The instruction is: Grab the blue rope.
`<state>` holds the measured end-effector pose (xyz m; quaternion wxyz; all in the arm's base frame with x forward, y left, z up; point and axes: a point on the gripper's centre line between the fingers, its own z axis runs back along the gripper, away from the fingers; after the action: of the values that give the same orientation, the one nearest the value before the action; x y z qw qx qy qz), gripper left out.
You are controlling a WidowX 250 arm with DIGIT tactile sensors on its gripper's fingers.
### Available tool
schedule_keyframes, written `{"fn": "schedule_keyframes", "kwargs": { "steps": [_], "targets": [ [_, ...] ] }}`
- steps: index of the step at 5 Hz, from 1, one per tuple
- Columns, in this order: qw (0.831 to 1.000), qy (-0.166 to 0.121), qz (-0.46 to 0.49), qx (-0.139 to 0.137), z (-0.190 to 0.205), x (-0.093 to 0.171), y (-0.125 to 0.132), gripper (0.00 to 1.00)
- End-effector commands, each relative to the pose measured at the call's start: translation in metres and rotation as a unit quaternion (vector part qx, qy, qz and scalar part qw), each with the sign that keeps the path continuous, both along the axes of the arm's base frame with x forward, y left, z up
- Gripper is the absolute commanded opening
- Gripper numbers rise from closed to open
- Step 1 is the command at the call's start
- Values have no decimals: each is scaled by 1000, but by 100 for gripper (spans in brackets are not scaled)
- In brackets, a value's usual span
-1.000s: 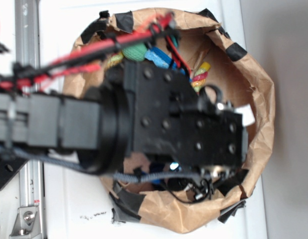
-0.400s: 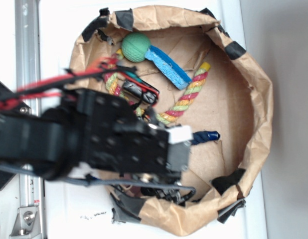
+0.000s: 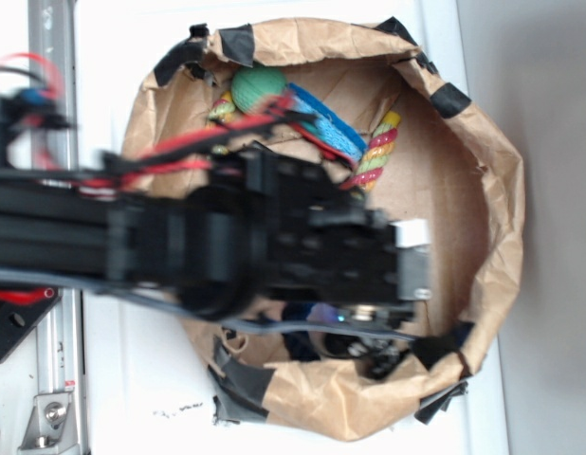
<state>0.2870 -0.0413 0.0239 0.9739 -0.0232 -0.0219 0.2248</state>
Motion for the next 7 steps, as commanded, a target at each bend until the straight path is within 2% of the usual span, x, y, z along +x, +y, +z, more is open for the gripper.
{"fn": "schedule_keyframes", "kwargs": {
  "steps": [1, 2, 3, 4, 5, 6, 7],
  "targets": [
    [998, 4, -57, 38, -5, 18, -4, 32],
    [987, 9, -125, 105, -2, 21, -10, 0],
    [983, 12, -142, 113, -2, 23, -13, 0],
    [982, 4, -157, 104, 0, 21, -12, 0],
    [980, -23, -185, 75, 5, 17, -12, 0],
    [965, -109, -236, 36, 38, -10, 10, 0],
    [938, -163, -302, 40, 84, -18, 26, 0]
  ]
}}
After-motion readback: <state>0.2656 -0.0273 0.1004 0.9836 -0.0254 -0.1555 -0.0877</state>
